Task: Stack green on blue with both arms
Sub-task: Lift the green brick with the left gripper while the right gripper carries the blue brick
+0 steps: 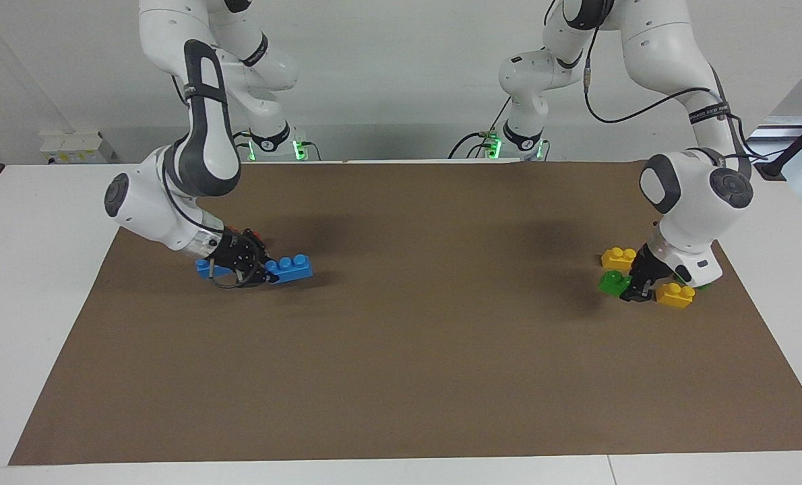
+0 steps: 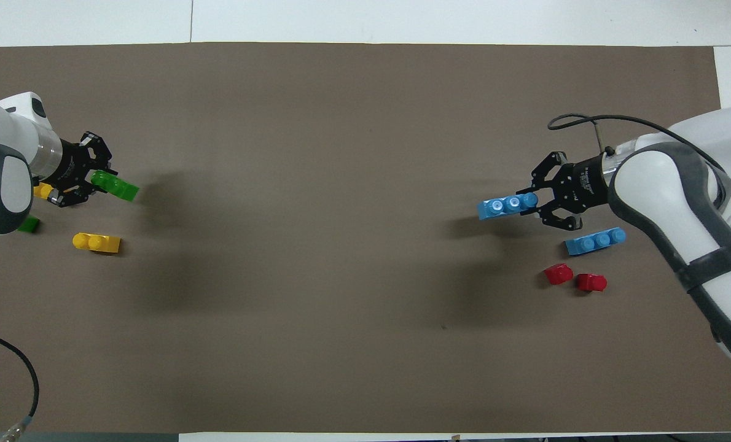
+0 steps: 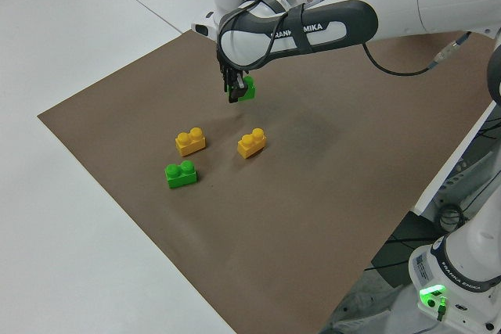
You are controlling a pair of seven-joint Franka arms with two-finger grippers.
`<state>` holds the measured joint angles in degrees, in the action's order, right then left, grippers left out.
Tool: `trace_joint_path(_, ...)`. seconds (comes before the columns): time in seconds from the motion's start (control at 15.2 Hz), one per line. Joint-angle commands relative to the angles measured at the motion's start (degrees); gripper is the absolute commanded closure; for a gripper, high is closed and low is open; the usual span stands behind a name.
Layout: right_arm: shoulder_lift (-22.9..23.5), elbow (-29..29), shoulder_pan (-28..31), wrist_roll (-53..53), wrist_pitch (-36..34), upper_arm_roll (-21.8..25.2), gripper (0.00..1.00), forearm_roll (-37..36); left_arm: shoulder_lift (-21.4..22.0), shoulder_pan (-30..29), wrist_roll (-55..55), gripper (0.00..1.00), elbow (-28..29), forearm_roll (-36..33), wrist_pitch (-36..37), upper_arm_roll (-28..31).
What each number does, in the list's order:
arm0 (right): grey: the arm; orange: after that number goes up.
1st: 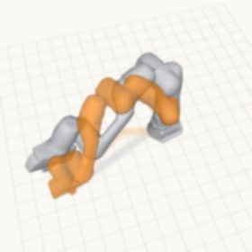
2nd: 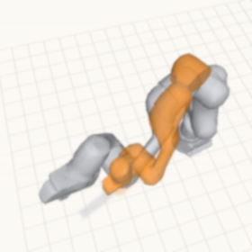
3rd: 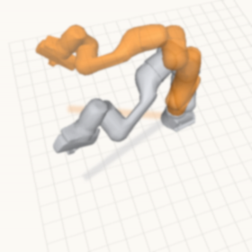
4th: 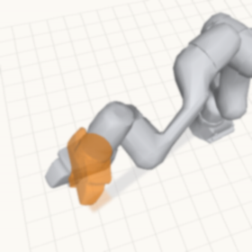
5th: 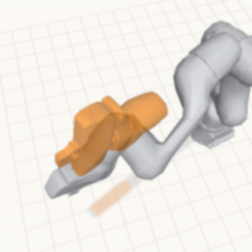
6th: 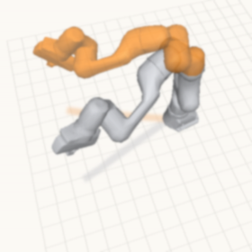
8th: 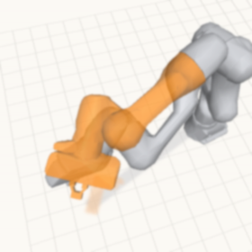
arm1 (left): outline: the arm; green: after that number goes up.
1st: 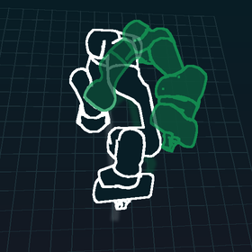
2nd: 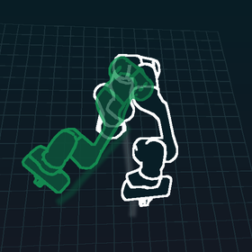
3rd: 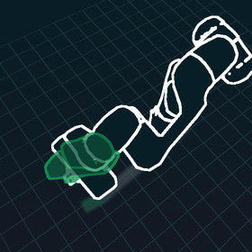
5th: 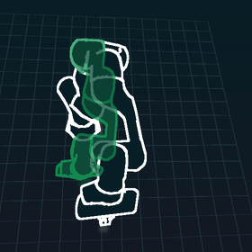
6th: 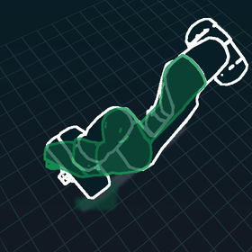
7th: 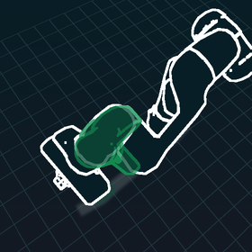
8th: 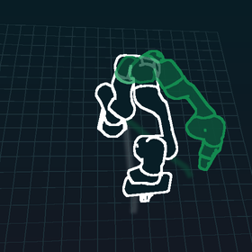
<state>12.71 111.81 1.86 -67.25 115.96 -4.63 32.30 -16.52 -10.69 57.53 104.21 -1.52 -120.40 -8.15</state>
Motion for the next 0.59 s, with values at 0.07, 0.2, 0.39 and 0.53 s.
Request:
trace_joint_path(0.07, -2.94, -0.98, -6.68, -10.69, 0.32, 0.06, 1.00, 0.84, 4.99, 3.39, 6.87, 1.00, 0.64, -0.85, 6.56, 0.24)
trace_joint_path(0.2, -3.74, -0.90, -10.45, -13.60, 0.85, -0.11, 1.00, 1.01, 7.28, 4.97, 11.87, 1.00, 0.73, -0.77, 9.03, 0.16)
trace_joint_path(0.39, -4.00, 0.16, -17.48, -20.45, 6.10, -0.12, 1.00, 1.01, 10.36, 7.43, 18.56, 1.00, 0.82, -0.41, 13.07, -0.02)
trace_joint_path(0.53, -4.53, 2.08, -20.30, -22.65, 10.40, -0.20, 1.00, 1.01, 11.68, 9.63, 24.35, 1.00, 0.90, -0.41, 14.22, -0.02)
